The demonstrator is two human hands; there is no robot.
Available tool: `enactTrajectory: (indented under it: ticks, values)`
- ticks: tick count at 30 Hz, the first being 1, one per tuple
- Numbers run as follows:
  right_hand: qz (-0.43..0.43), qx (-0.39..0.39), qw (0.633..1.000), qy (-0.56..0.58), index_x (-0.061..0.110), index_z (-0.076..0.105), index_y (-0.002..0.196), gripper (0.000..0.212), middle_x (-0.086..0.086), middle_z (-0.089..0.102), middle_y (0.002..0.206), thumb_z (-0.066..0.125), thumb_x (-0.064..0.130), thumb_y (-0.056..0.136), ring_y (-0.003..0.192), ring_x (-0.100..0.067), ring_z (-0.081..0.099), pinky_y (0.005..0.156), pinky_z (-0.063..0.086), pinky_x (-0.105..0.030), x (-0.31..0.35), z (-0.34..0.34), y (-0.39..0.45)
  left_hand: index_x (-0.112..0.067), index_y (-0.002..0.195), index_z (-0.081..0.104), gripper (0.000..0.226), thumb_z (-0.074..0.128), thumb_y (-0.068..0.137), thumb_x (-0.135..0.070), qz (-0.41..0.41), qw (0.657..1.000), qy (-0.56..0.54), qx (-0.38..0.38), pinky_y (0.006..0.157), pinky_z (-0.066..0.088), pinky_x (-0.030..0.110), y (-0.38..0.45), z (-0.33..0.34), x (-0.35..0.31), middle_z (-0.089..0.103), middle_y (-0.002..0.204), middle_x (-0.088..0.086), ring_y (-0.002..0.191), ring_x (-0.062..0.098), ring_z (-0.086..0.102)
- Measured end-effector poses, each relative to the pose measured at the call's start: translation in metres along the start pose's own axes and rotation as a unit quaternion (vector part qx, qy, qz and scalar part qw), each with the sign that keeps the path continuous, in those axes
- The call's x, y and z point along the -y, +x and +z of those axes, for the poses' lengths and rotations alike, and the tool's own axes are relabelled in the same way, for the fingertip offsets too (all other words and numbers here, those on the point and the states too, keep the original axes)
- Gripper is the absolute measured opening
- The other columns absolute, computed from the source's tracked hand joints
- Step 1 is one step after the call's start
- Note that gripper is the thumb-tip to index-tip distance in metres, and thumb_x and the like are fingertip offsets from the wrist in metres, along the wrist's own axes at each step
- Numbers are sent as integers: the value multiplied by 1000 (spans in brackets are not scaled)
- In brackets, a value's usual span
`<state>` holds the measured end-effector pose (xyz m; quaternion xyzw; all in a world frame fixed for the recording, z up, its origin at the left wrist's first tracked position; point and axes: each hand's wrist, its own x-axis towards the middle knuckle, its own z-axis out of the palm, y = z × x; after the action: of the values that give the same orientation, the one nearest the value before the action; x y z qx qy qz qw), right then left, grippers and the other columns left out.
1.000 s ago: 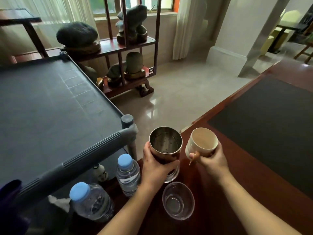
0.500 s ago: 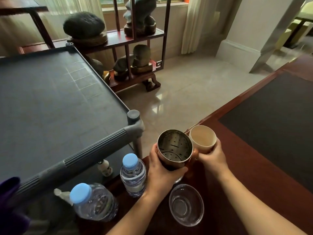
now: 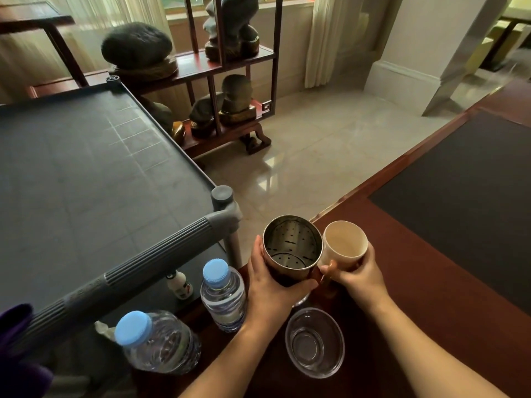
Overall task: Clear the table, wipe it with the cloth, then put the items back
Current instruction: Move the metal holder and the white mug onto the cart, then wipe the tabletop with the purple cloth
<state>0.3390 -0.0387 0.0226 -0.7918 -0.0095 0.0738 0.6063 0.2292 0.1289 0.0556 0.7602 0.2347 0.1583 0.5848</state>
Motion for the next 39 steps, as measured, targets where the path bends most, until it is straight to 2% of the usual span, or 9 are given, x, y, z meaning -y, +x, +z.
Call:
enactTrajectory:
  ticks: [4,6,9,14,17,22,28,34,39]
  values:
    - [12,26,1000,2,35,42,132,92,11,64,115,88,0,61,99,5,62,78,48,-12,-4,-4,-1,-70,131,0,126,83,37,-62,4,1000,0,2,95,19,1,-4,-4,-7,24,144,-20,128,-6,25]
    - [24,42,999,-22,31,34,142,98,3,59,130,82,-6,65,113,-4,58,90,46,-19,-4,-10,-4,-63,137,1,125,82,42,-67,20,1000,3,-2,94,15,-5,-7,-7,-15,21,147,-20,132,-6,22]
    - [55,29,995,-79,22,15,153,105,-6,32,155,76,0,70,138,-19,36,111,34,-38,4,-22,-14,-47,147,2,122,73,53,-76,54,998,35,-7,103,14,8,-15,-9,-35,14,152,-19,134,-7,14]
    - [26,-32,971,-236,14,41,144,68,-10,38,151,67,25,82,138,-24,36,111,30,-38,35,-47,-29,-22,151,21,93,62,79,-64,136,979,151,-11,118,18,31,-27,-16,-75,14,159,-2,147,9,6]
    - [-2,-50,944,-327,13,48,140,57,-9,40,151,58,38,89,138,-26,34,110,27,-36,58,-61,-42,-14,144,40,72,57,88,-55,212,943,258,-9,119,13,33,-42,-26,-97,34,154,5,148,19,13]
    - [-86,-51,880,-465,19,40,145,63,-5,35,155,45,53,92,142,-25,26,112,24,-41,101,-75,-80,-16,134,53,61,41,92,-59,297,854,425,-27,116,23,49,-74,-54,-133,51,143,6,141,29,33]
    - [-163,-37,852,-497,17,35,148,66,-7,33,155,45,53,93,144,-27,25,115,22,-43,145,-77,-136,-20,137,44,64,32,93,-64,234,810,536,-46,115,23,48,-111,-112,-159,44,147,3,142,25,28]
    - [-203,-6,842,-499,19,34,147,65,-6,33,155,46,52,92,144,-28,25,116,18,-44,173,-59,-184,-20,139,40,64,31,94,-64,174,795,576,-80,113,23,49,-156,-171,-153,44,147,2,142,27,28]
    - [-235,23,840,-489,17,42,141,62,-7,44,146,50,50,90,136,-27,34,112,27,-44,194,-26,-210,-22,140,38,63,32,93,-64,118,797,583,-106,112,26,50,-179,-222,-135,44,145,1,140,26,30]
